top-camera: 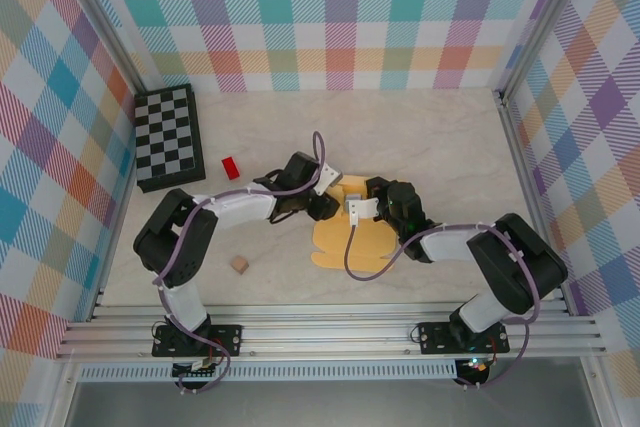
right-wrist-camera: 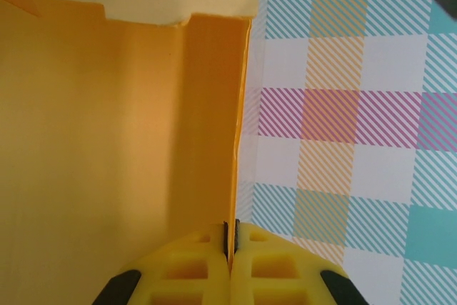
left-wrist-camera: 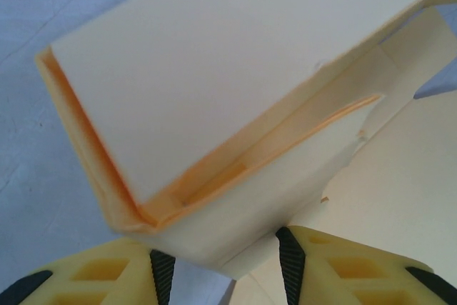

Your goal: Fold the paper box

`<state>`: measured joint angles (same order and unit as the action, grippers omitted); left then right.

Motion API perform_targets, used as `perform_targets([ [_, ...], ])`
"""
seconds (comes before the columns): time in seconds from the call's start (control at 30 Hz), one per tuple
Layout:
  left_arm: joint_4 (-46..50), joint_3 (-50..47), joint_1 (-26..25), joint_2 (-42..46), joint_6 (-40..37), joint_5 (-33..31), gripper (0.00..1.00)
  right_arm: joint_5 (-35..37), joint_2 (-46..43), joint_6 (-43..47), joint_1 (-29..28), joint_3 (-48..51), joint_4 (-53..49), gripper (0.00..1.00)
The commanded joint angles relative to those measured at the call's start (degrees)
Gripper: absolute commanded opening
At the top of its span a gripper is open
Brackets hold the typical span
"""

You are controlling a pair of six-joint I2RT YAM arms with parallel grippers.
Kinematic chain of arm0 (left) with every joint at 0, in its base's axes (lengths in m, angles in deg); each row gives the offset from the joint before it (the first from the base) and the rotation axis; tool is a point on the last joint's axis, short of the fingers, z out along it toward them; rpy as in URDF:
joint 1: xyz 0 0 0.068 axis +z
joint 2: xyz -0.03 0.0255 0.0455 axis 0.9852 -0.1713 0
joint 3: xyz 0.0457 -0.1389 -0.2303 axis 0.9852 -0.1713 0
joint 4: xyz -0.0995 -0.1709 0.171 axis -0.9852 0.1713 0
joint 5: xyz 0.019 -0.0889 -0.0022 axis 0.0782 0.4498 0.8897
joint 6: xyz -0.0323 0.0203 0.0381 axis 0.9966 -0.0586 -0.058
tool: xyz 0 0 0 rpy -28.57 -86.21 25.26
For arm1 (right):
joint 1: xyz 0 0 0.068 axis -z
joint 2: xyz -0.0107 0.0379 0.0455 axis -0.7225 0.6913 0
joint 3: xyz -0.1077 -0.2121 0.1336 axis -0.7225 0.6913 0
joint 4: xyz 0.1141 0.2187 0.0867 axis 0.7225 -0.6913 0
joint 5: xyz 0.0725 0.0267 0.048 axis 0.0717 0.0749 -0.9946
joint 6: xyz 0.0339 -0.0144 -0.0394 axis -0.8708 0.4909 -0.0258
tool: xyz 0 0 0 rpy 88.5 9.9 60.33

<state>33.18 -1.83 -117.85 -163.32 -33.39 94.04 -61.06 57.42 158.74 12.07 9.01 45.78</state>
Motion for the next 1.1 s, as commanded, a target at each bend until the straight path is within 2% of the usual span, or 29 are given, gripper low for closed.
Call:
perform_targets([
  [0.0,-2.6,-2.6,-1.5,1.9,2.1,-3.8,0.46,-0.8,-2.4,-2.3,-0.7,0.1,-4.3,0.00],
  [0.43,-8.1,-4.0,-5.8,2.8,11.3,-16.5,0.48,1.2,-4.5,-2.2,-2.2,0.6,-6.7,0.00],
  [0.57,-9.1,-4.0,-5.8,2.7,12.0,-21.0,0.44,1.6,-5.0,-1.0,-3.5,1.9,-7.4,0.00],
  [0.8,-10.6,-3.8,-5.7,2.1,13.7,-25.3,0.27,2.6,-6.2,-2.2,-4.7,2.5,-8.8,0.00],
  [0.87,-11.1,-3.8,-5.8,2.2,14.7,-25.6,0.26,2.9,-6.3,-2.8,-4.8,2.4,-10.9,0.00],
  [0.97,-12.0,-3.9,-5.8,2.4,15.9,-24.8,0.29,2.7,-7.2,-4.2,-4.9,2.2,-12.6,0.00],
  [1.07,-12.9,-4.2,-5.7,2.3,15.5,-23.9,0.43,1.6,-8.3,-5.7,-4.9,1.6,-15.8,0.00],
])
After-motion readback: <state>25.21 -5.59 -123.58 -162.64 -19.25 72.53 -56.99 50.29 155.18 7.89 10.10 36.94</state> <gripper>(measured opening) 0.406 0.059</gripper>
